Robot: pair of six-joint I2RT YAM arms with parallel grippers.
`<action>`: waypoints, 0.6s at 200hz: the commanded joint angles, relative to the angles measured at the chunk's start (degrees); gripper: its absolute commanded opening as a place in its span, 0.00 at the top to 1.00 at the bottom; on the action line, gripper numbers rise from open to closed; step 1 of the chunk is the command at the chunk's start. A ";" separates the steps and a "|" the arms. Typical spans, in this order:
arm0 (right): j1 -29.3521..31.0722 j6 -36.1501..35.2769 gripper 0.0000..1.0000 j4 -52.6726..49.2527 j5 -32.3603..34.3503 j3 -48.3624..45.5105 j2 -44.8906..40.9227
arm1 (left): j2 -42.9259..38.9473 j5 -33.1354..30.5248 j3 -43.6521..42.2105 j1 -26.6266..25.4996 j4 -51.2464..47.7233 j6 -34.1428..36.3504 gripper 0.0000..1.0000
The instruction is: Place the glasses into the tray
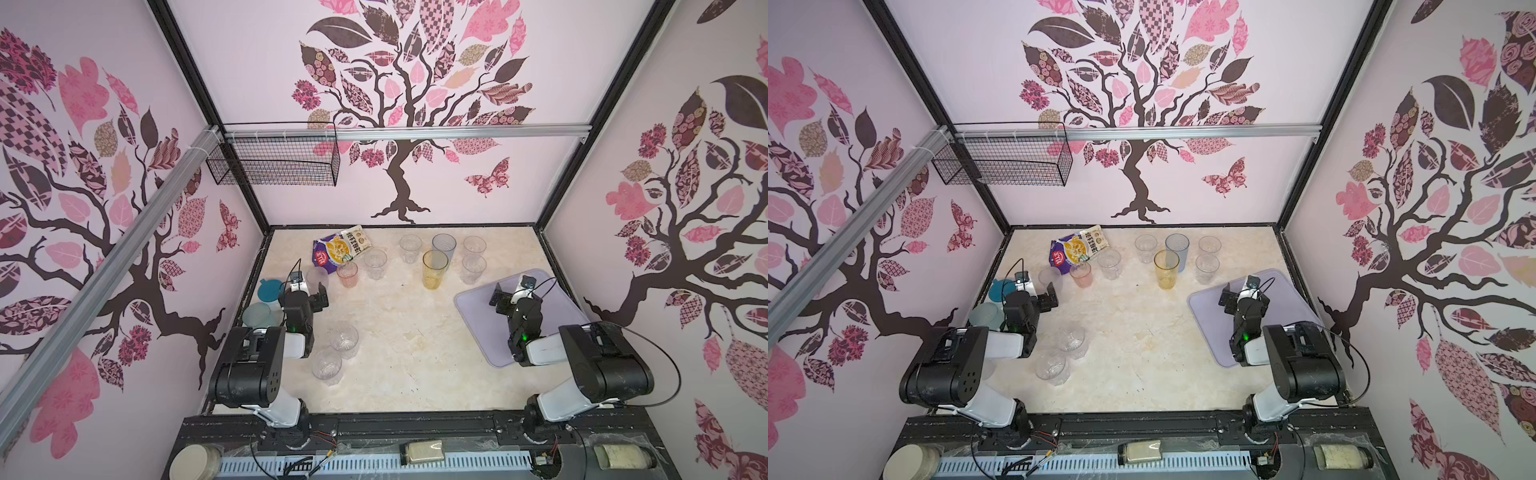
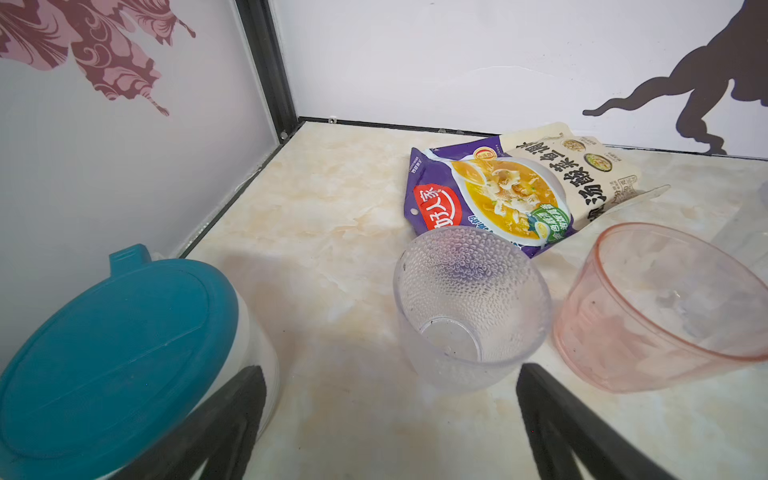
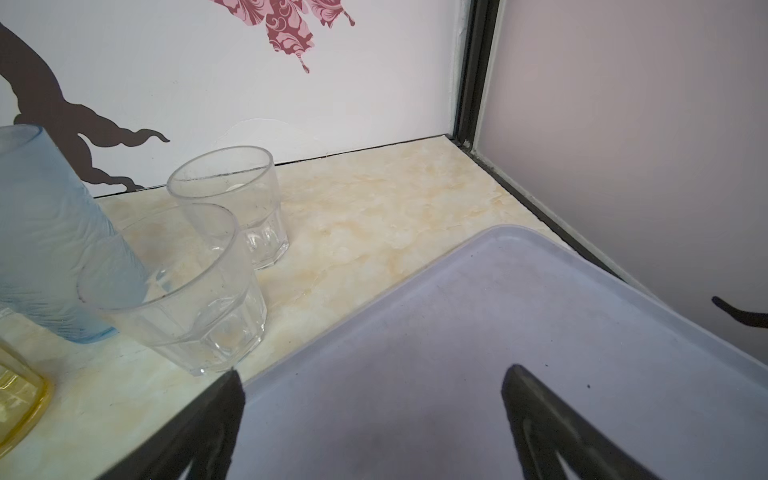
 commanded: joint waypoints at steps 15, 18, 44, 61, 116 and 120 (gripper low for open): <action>0.26 -0.30 0.00 0.71 0.48 0.66 0.06 | -0.57 1.06 -0.39 0.53 0.36 0.08 0.02; 0.26 -0.30 0.00 0.75 0.48 0.65 0.06 | -0.68 1.29 -0.41 0.57 0.21 0.08 0.02; 0.31 -0.29 0.01 0.74 0.48 0.62 0.05 | -0.95 7.96 -0.96 3.50 1.12 -0.89 0.02; 0.29 -0.29 0.00 0.74 0.48 0.67 0.22 | -0.84 11.45 -1.77 4.99 2.82 -1.56 0.02; 0.30 -0.30 0.00 0.75 0.39 0.61 0.13 | -0.86 11.31 -1.59 4.96 2.55 -1.46 0.02; 0.30 -0.29 0.00 0.71 0.39 0.61 0.13 | -0.71 11.31 -1.56 4.95 2.52 -1.44 0.02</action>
